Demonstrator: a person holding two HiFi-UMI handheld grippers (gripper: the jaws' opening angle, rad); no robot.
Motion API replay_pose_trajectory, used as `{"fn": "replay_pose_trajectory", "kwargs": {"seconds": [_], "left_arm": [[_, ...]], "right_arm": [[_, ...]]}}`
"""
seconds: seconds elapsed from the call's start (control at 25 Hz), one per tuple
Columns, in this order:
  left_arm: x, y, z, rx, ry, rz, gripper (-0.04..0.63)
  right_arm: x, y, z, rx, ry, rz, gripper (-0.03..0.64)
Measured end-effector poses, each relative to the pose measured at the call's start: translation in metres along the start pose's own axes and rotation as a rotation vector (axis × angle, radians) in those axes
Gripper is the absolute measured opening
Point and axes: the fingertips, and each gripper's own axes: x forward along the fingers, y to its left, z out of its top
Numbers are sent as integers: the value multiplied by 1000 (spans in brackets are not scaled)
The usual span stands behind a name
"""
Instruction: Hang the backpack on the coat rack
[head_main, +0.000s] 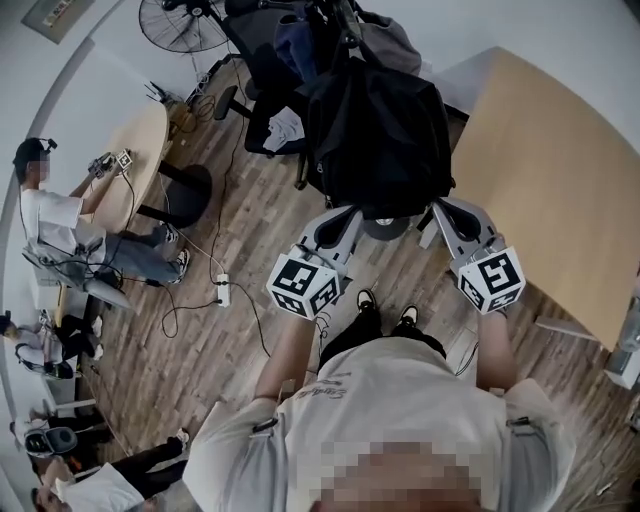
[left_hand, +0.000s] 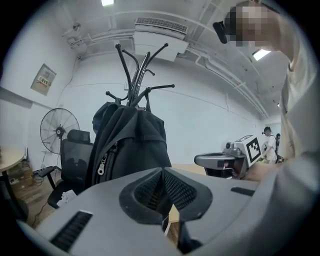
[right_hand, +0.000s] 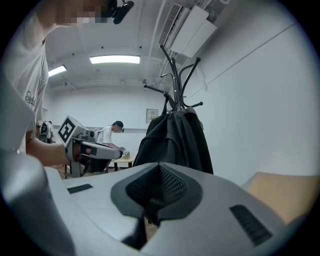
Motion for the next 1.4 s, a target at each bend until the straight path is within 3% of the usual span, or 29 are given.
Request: {"fn": "replay_pose_trajectory", "kwargs": {"seconds": [0.48,0.88,1.04,1.4], "left_arm": [[-22,7,23,41,-50,-47,21],[-21,18,29,71,-63,-82,21],[-19,19,35,86,-68,-91,21],[-26,23,34,77,-79,-88,21]], "right_arm": [[3,36,21,-29,-38,-31,-6],[9,38,29,107,-97,-40,-6],[9,35,29,36,-74,-69,-6],[18,49,23,26,-58,-9,-6]]}}
